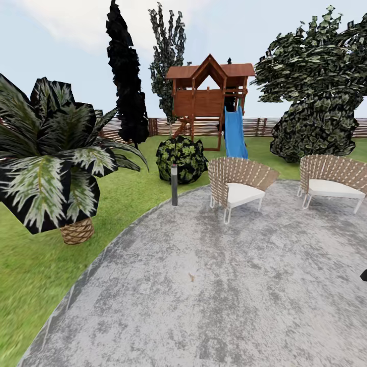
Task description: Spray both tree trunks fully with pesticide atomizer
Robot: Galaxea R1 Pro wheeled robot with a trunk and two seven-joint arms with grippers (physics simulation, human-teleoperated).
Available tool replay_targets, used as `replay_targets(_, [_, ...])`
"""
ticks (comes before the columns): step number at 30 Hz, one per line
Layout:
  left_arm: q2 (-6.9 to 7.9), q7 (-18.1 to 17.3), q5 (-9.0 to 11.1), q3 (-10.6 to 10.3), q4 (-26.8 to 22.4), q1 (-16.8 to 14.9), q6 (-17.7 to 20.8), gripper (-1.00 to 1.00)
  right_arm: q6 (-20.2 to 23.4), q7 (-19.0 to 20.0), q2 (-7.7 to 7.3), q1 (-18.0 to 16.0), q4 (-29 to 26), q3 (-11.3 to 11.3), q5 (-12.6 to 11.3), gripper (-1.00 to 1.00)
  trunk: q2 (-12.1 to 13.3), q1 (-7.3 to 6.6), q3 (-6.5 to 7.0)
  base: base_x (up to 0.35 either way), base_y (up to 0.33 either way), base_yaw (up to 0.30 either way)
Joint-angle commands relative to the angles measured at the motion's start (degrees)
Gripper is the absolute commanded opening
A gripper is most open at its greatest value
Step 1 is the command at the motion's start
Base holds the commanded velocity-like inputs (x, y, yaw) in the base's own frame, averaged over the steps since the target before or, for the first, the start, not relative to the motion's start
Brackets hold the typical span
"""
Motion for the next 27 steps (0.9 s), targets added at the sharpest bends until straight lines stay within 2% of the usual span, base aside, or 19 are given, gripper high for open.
replay_targets(1, [-0.27, 0.0, 0.2, 0.1, -0.3, 0.1, 0.3, 1.00, 0.3, 0.4, 0.13, 0.2, -0.1, -0.1, -0.1, 1.00, 0.0, 0.04, 0.02, 0.000, 0.000, 0.000])
replay_targets(14, [-0.27, 0.0, 0.2, 0.1, -1.3, 0.1, 0.5, 1.00, 0.6, 0.7, 0.11, 0.2, -0.1, -0.1, -0.2, 1.00, 0.0, 0.04, 0.02, 0.000, 0.000, 0.000])
replay_targets(27, [-0.18, 0.3, 0.0, 0.1, -5.0, 0.1, -3.5, 1.00, 0.5, 0.6, -0.04, 0.2, -1.4, -0.1, 0.4, 1.00, 0.0, 0.04, 0.02, 0.000, 0.000, 0.000])
